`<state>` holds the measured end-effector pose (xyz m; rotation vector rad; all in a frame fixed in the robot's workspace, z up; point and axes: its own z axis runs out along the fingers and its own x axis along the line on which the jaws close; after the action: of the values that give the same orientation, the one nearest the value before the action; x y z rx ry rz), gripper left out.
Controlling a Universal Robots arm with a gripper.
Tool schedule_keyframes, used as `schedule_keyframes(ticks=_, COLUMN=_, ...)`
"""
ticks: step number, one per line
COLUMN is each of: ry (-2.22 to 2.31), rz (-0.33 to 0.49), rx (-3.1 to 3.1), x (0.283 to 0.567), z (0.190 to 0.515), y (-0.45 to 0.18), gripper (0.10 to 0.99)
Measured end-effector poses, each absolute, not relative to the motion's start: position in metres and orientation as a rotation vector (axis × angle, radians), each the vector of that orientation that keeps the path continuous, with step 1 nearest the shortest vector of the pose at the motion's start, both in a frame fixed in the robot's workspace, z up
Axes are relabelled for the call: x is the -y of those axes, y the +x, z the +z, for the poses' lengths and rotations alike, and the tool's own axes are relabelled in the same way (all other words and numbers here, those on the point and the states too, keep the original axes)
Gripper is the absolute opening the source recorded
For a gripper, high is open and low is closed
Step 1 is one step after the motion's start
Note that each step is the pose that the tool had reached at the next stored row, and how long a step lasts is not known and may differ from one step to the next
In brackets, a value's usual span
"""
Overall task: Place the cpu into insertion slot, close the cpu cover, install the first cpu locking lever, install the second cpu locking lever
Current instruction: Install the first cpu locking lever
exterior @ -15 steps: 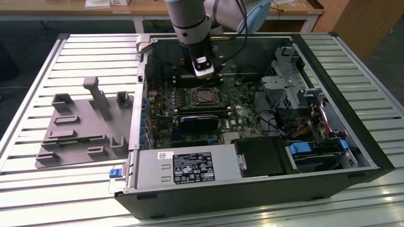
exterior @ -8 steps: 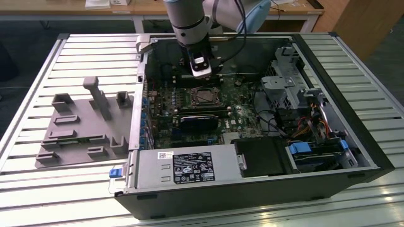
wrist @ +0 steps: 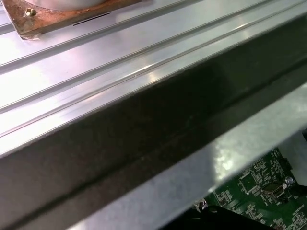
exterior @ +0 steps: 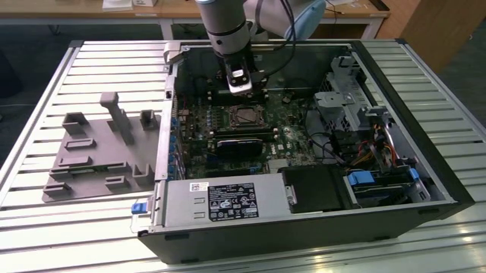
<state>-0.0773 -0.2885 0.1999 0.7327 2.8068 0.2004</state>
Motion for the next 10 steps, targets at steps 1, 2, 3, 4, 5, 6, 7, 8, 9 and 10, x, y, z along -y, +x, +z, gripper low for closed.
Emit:
schedule_keyframes(ticks=1, ry=0.736, rz=0.2, rx=-2.806, x=0.2883, z=0.1998, y=-0.0773, gripper=0.102)
schedule_keyframes(ticks=2, ry=0.739, rz=0.199, rx=-2.805, x=0.2881, z=0.1997, y=-0.0772, gripper=0.102)
schedule_keyframes(ticks=3, ry=0.743, rz=0.199, rx=-2.804, x=0.2878, z=0.1996, y=-0.0773, gripper=0.102)
schedule_keyframes(ticks=4, ry=0.747, rz=0.199, rx=-2.802, x=0.2874, z=0.1994, y=-0.0772, gripper=0.102)
schedule_keyframes(ticks=5, ry=0.752, rz=0.198, rx=-2.801, x=0.2873, z=0.1992, y=-0.0773, gripper=0.102)
schedule_keyframes(ticks=6, ry=0.758, rz=0.197, rx=-2.799, x=0.2872, z=0.199, y=-0.0772, gripper=0.102)
schedule_keyframes(ticks=7, ry=0.764, rz=0.196, rx=-2.797, x=0.2872, z=0.1987, y=-0.0772, gripper=0.102)
schedule_keyframes(ticks=8, ry=0.769, rz=0.196, rx=-2.796, x=0.2872, z=0.1985, y=-0.0772, gripper=0.102)
schedule_keyframes(ticks=9, ry=0.773, rz=0.195, rx=-2.794, x=0.2872, z=0.1981, y=-0.0773, gripper=0.102)
schedule_keyframes(ticks=10, ry=0.776, rz=0.194, rx=-2.793, x=0.2872, z=0.1978, y=-0.0772, gripper=0.102)
